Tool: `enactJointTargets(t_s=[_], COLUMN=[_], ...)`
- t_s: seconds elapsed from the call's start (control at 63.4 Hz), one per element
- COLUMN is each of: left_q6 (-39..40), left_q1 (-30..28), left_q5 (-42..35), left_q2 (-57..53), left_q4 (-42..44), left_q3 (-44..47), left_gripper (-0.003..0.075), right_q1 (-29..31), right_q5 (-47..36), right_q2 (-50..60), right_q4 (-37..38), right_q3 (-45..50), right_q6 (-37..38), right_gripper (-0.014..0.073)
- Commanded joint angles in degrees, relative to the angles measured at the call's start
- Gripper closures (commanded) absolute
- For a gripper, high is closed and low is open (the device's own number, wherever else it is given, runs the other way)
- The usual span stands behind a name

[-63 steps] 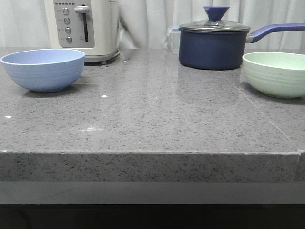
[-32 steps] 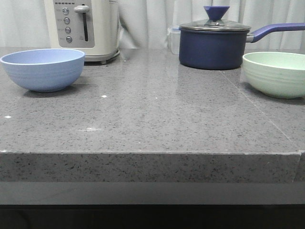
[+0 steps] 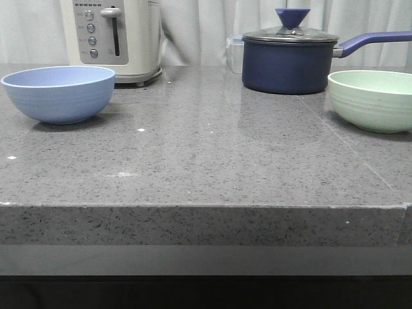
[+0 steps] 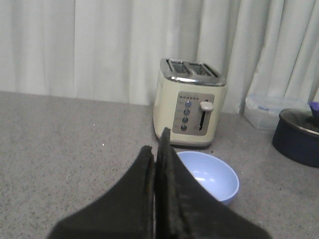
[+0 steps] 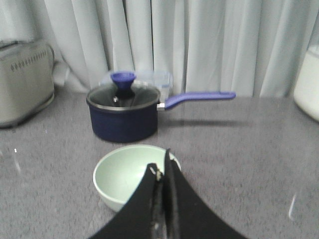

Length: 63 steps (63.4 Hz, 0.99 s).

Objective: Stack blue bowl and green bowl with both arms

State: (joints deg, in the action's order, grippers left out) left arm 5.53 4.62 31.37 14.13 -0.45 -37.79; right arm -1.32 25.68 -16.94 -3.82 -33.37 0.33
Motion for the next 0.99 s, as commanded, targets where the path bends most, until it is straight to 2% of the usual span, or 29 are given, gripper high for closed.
enactJointTargets(t_s=[0.0, 0.347, 0.663, 0.71, 0.82, 0.884, 0.931, 0.978], left_q6=[0.3, 0.3, 0.3, 0.3, 0.3, 0.3, 0.3, 0.3], left_q1=[-0.1, -0.1, -0.1, -0.1, -0.1, -0.1, -0.1, -0.1], left_q5=[-2.6, -2.8, -2.6, -2.6, -2.6, -2.6, -2.6, -2.6], left_q2=[4.2, 11.3, 12.3, 12.3, 12.3, 12.3, 12.3, 12.3], left_q4=[-0.4, -0.4, 1.0, 1.4, 1.8, 1.8, 2.0, 2.0], left_q3=[-2.3, -1.6, -1.6, -1.6, -1.6, -1.6, -1.6, -1.6], left_gripper=[0.074, 0.074, 0.074, 0.0739, 0.0718, 0.0637, 0.0532, 0.0423], right_q1=[0.3, 0.3, 0.3, 0.3, 0.3, 0.3, 0.3, 0.3], right_q5=[-1.8, 0.7, 2.4, 2.5, 2.8, 2.8, 2.8, 2.8], right_q2=[-4.3, -14.8, -17.7, -17.8, -17.8, -17.8, -17.8, -17.8], right_q4=[0.8, 2.8, 5.9, 5.9, 5.9, 5.9, 5.9, 5.9], right_q3=[-2.5, -2.5, -2.4, -2.4, -2.4, -2.4, -2.4, -2.4], right_q6=[-0.3, -0.3, -0.3, -0.3, -0.3, -0.3, -0.3, -0.3], right_gripper=[0.0649, 0.0649, 0.0627, 0.0594, 0.0439, 0.0309, 0.0211, 0.0151])
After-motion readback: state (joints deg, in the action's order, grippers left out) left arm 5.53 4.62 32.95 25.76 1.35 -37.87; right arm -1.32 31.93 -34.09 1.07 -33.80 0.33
